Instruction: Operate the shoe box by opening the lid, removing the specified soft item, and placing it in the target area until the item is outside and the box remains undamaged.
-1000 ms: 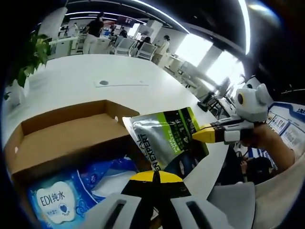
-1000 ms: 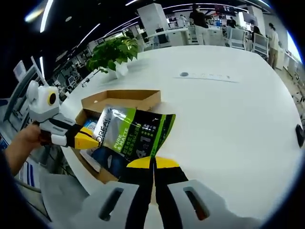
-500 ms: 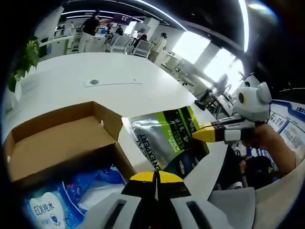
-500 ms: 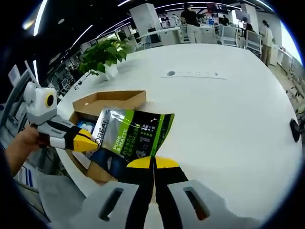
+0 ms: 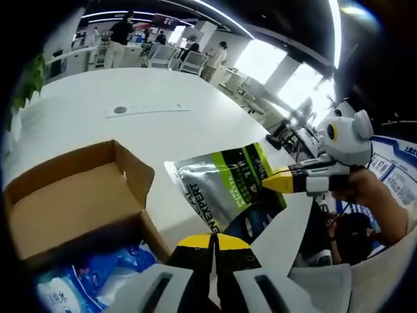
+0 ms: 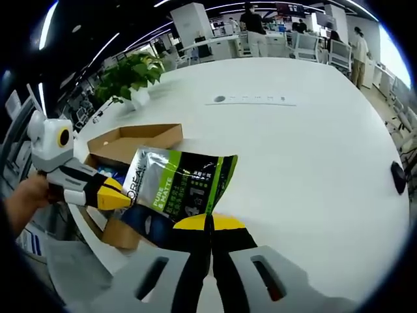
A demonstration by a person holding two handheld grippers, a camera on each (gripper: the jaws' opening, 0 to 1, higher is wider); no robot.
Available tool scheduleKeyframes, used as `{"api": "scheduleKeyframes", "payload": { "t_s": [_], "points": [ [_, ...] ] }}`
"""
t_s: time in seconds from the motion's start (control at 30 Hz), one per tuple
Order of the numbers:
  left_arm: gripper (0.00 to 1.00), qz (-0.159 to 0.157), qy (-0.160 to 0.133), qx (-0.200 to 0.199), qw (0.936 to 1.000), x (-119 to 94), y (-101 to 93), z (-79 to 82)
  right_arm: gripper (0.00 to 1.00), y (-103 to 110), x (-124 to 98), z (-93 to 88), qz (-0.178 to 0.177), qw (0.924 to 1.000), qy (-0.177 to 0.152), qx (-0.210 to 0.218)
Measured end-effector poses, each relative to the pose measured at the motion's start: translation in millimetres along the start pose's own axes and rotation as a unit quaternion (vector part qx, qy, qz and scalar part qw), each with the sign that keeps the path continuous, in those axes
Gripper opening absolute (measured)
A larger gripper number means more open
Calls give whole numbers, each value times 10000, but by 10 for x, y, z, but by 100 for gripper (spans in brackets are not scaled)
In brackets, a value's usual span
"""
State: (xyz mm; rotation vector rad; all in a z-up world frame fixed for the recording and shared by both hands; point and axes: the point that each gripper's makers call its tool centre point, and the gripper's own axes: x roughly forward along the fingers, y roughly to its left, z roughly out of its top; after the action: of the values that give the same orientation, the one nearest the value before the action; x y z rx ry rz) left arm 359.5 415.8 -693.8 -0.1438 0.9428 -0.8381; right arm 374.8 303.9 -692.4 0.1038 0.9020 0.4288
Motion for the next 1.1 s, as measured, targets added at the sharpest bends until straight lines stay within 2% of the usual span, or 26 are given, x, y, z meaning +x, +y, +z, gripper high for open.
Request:
{"api": "scheduleKeyframes", "payload": {
  "t_s": [0.3, 0.53, 0.7, 0.83, 0.97, 1.1],
  "points": [
    [0, 169, 156, 179, 9996, 140, 52, 51, 0, -117, 114, 8, -86, 9999, 100, 29],
    [0, 335, 437, 293, 9981, 276, 122, 25, 0, -197, 230, -10, -98, 9997, 202, 107],
    [0, 522, 710, 737, 9934, 355, 153, -1, 0, -239, 297, -17, -122, 9995, 252, 143],
    [0, 565, 834, 896, 9909, 417, 171, 7, 0, -280, 348, -27, -145, 9993, 296, 167],
    [0, 625, 1040, 1206, 9853, 468, 201, -20, 0, -309, 392, -43, -112, 9991, 320, 240],
    [0, 662, 1175, 1296, 9824, 519, 225, -48, 0, -331, 453, -87, -120, 9989, 383, 246]
  ]
}}
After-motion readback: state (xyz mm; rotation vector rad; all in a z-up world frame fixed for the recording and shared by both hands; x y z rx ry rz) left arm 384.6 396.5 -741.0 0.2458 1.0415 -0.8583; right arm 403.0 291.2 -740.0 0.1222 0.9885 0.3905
